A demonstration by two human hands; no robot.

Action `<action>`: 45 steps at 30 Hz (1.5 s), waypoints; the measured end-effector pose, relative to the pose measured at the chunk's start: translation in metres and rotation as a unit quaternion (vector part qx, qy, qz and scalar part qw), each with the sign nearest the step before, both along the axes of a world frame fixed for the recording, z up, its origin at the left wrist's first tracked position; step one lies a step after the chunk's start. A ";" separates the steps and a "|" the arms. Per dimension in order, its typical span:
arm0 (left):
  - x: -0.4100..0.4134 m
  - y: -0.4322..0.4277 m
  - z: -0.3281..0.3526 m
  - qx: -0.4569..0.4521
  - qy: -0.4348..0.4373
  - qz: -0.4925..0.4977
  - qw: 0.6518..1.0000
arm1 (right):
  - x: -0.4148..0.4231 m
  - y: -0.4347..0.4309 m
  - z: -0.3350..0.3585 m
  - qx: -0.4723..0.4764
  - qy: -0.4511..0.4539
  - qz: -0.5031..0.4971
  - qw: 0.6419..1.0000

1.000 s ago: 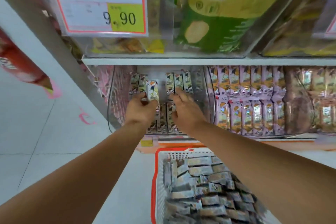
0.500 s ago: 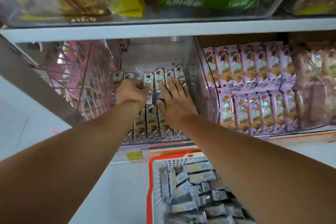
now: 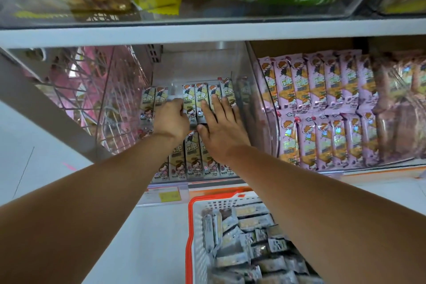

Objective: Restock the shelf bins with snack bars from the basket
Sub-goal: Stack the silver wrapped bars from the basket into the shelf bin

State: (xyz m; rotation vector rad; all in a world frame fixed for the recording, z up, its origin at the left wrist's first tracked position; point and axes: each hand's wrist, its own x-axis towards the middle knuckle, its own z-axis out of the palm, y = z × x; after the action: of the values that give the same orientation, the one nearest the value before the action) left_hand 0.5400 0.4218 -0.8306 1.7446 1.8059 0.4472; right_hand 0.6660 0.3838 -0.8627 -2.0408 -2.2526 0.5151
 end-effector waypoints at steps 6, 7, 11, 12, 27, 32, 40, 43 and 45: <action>-0.007 -0.023 0.014 0.045 -0.014 0.005 0.999 | -0.003 -0.003 0.015 0.048 0.071 -0.038 0.996; -0.007 -0.030 0.019 0.068 -0.029 0.021 0.997 | -0.006 -0.004 0.023 0.079 0.108 -0.054 0.990; -0.006 -0.078 0.046 0.197 -0.075 0.035 0.977 | -0.015 -0.023 0.065 0.229 0.245 -0.036 0.941; -0.004 -0.095 0.052 0.224 -0.084 0.035 0.970 | -0.013 -0.033 0.074 0.253 0.282 -0.021 0.925; 0.076 -0.286 -0.114 -0.141 0.111 -0.135 0.974 | 0.156 -0.240 -0.070 -0.150 0.081 0.031 0.985; 0.088 -0.304 -0.183 -0.295 0.230 -0.225 0.900 | 0.177 -0.285 -0.131 -0.335 -0.039 0.056 0.940; 0.100 -0.314 -0.268 -0.288 0.239 -0.308 0.875 | 0.174 -0.307 -0.206 -0.236 -0.072 0.137 0.959; 0.104 -0.321 -0.287 -0.273 0.235 -0.310 0.880 | 0.171 -0.313 -0.228 -0.260 -0.081 0.126 0.954; 0.106 -0.326 -0.295 -0.246 0.240 -0.313 0.886 | 0.171 -0.318 -0.238 -0.276 -0.092 0.122 0.949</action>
State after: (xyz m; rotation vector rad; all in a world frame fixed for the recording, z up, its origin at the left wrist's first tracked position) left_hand 0.6458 0.0963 -1.1255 2.0084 1.3373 -0.7026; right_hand 0.8369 0.0654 -1.1005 -2.1059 -2.7333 1.1318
